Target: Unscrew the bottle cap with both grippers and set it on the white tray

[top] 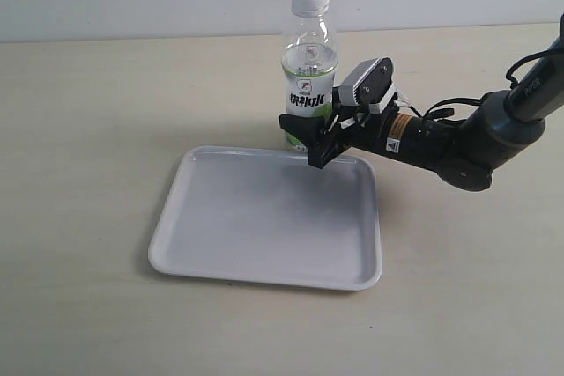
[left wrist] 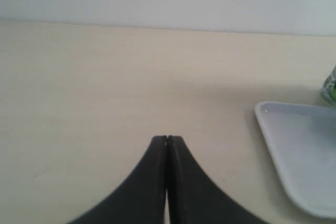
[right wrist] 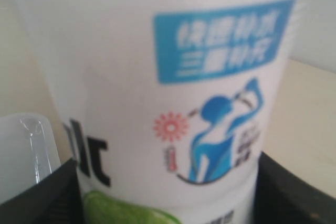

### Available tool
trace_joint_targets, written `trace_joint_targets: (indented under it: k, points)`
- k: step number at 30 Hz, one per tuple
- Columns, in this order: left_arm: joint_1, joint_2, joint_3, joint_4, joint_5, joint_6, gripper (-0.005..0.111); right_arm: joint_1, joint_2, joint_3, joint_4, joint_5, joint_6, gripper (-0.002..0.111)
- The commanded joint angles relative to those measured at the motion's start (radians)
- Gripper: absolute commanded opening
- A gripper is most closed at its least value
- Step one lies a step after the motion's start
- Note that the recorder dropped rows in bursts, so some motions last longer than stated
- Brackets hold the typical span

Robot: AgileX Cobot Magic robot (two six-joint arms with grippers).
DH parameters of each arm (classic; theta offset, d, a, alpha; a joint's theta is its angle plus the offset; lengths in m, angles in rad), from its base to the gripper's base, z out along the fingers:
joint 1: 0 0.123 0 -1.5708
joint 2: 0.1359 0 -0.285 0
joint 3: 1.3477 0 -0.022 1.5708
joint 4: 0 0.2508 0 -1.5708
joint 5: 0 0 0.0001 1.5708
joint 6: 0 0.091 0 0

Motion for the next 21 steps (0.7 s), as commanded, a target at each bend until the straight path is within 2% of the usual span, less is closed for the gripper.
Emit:
trace_joint_targets:
  k: [1, 9, 14, 19, 21]
  points:
    - [0.002, -0.006, 0.000, 0.098, -0.034, 0.024, 0.001, 0.001, -0.005, -0.005, -0.002, -0.015, -0.017, 0.000]
    - [0.002, -0.006, 0.000, 0.168, -0.055, 0.034, 0.001, 0.001, -0.005, -0.005, 0.010, -0.015, -0.017, 0.000]
    - [0.002, -0.006, 0.000, 0.159, -0.283, -0.014, 0.001, 0.001, -0.005, -0.005, 0.008, -0.015, -0.024, 0.000]
    - [0.002, -0.006, 0.000, 0.161, -0.379, -0.014, 0.001, 0.001, -0.005, -0.005, 0.008, -0.015, -0.043, 0.000]
    - [0.002, -0.006, 0.000, 0.161, -0.478, -0.047, 0.001, 0.001, -0.005, -0.005, 0.008, -0.015, -0.043, 0.000]
